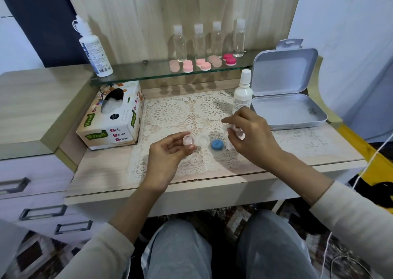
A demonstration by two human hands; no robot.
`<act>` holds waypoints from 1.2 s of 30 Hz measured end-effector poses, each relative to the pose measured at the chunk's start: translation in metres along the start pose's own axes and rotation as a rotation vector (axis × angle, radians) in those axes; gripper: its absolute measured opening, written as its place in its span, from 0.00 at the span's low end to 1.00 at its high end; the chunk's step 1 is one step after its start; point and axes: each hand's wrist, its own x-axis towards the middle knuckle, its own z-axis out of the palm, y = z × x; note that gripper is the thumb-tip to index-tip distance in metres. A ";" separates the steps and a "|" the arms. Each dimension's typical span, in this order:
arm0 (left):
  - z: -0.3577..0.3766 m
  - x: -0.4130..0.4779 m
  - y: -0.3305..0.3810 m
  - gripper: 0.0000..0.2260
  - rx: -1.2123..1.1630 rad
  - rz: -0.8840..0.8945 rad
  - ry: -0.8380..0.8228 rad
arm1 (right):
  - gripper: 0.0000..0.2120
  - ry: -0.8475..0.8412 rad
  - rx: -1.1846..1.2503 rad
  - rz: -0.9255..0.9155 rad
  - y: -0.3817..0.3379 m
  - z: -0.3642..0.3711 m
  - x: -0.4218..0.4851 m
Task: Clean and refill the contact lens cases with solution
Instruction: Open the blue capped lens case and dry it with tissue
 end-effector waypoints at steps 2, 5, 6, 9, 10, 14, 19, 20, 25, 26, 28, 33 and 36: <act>0.003 -0.001 -0.003 0.15 -0.029 -0.024 -0.010 | 0.15 -0.014 0.036 -0.020 -0.004 0.006 0.000; 0.007 -0.002 -0.010 0.16 -0.059 -0.047 -0.045 | 0.11 0.030 0.138 -0.043 -0.016 0.019 -0.007; 0.007 -0.002 -0.012 0.16 -0.070 -0.051 -0.054 | 0.08 0.058 0.140 -0.060 -0.019 0.022 -0.009; 0.007 -0.002 -0.013 0.16 -0.074 -0.052 -0.074 | 0.03 0.168 0.126 -0.093 -0.020 0.028 -0.012; 0.006 -0.001 -0.014 0.15 -0.074 -0.051 -0.081 | 0.03 0.188 0.136 -0.097 -0.020 0.028 -0.012; 0.005 0.000 -0.015 0.14 -0.045 -0.043 -0.090 | 0.03 0.156 0.153 -0.119 -0.020 0.031 -0.014; 0.004 0.004 -0.017 0.11 -0.025 -0.045 -0.062 | 0.07 0.010 0.186 -0.152 -0.011 0.033 -0.022; 0.004 0.004 -0.017 0.12 -0.022 -0.049 -0.061 | 0.07 -0.009 0.199 -0.146 -0.009 0.033 -0.024; 0.004 0.005 -0.017 0.10 -0.023 -0.061 -0.067 | 0.08 0.017 0.238 -0.071 -0.004 0.033 -0.030; 0.004 0.004 -0.017 0.10 -0.024 -0.066 -0.070 | 0.08 0.017 0.254 -0.070 -0.003 0.033 -0.029; 0.004 0.005 -0.017 0.10 -0.018 -0.076 -0.075 | 0.09 -0.004 0.269 -0.080 -0.001 0.035 -0.029; 0.002 0.008 -0.018 0.10 -0.016 -0.094 -0.062 | 0.11 -0.066 0.197 -0.055 0.000 0.038 -0.031; 0.002 0.008 -0.018 0.09 -0.034 -0.116 -0.074 | 0.09 -0.043 0.162 -0.087 -0.002 0.040 -0.030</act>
